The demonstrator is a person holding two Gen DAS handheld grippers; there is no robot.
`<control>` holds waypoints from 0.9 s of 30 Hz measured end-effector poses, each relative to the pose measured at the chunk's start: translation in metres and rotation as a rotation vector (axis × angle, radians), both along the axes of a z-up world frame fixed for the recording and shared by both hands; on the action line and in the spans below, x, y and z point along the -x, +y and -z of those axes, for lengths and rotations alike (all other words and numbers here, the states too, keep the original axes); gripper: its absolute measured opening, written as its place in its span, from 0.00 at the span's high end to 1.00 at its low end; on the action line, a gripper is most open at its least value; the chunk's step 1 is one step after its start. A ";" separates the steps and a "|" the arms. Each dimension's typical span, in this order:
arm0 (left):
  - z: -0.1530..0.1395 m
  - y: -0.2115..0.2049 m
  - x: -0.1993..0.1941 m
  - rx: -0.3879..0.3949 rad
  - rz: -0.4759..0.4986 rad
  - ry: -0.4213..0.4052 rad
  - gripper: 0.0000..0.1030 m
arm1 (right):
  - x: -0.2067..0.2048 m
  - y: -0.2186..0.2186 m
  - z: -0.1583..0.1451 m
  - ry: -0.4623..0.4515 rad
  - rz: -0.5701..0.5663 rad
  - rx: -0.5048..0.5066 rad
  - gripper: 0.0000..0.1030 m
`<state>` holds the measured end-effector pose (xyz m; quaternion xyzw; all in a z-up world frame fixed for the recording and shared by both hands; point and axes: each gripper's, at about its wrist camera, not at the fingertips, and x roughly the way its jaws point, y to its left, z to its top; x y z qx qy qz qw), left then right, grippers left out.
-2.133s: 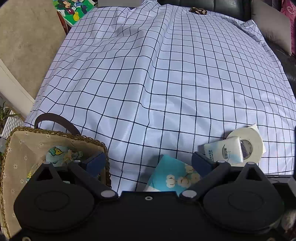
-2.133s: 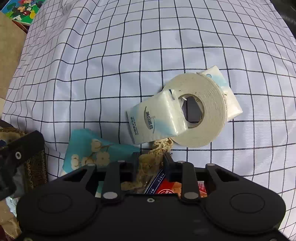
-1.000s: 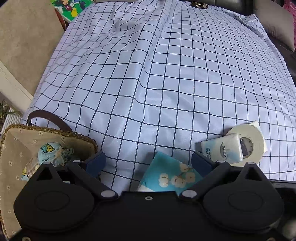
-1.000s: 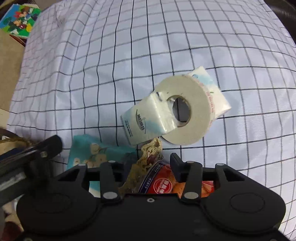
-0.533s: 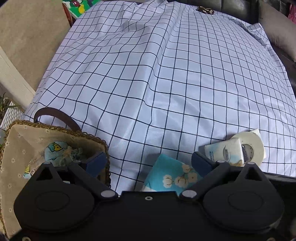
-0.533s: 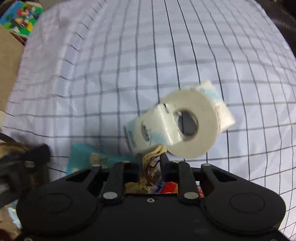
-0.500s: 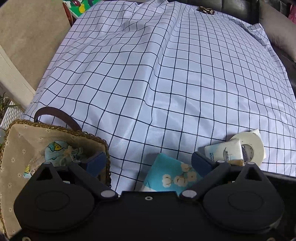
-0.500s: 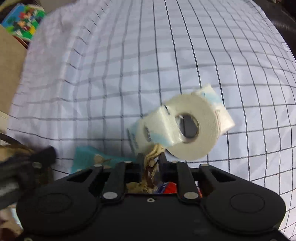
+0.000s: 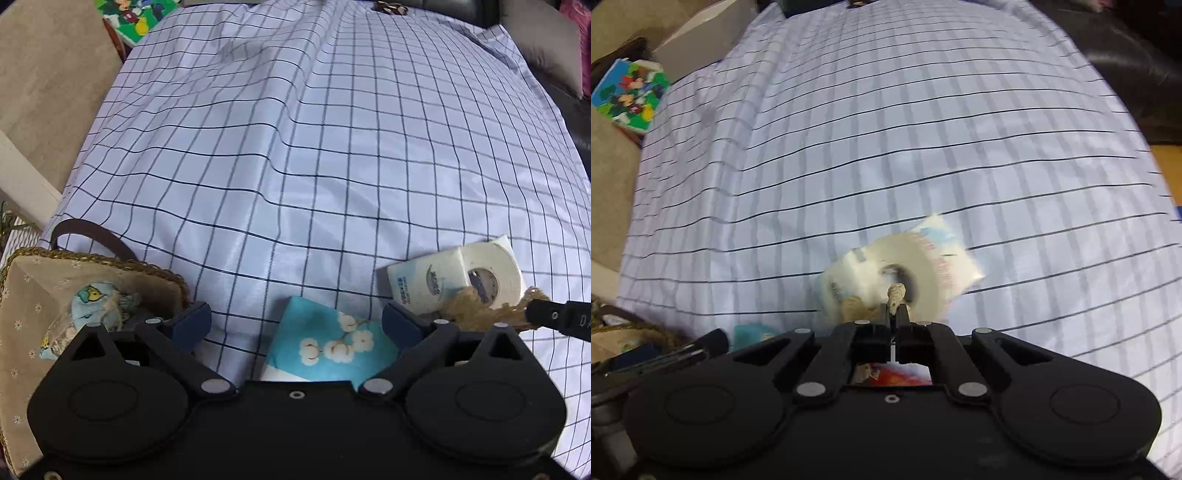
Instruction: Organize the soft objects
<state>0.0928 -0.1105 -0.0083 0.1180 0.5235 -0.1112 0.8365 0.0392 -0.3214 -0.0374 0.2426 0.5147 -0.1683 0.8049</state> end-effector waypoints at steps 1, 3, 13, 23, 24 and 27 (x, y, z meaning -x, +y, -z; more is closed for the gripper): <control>0.001 -0.003 0.001 -0.004 0.006 0.002 0.07 | 0.002 -0.005 0.002 0.015 0.005 0.008 0.98; 0.003 -0.009 0.003 -0.005 0.016 0.009 0.07 | 0.006 -0.013 0.010 0.064 0.011 0.016 0.96; 0.009 -0.029 0.007 0.014 0.035 0.038 0.07 | 0.019 -0.031 0.027 0.129 0.059 0.117 0.40; 0.000 -0.006 -0.007 0.016 -0.071 -0.006 0.07 | 0.000 -0.012 0.042 0.065 0.051 -0.139 0.04; 0.000 -0.004 -0.008 0.015 -0.076 -0.004 0.07 | -0.002 -0.009 0.046 0.070 0.058 -0.166 0.04; 0.005 -0.001 -0.013 0.011 -0.085 0.008 0.07 | -0.008 0.006 0.055 0.097 0.037 -0.164 0.04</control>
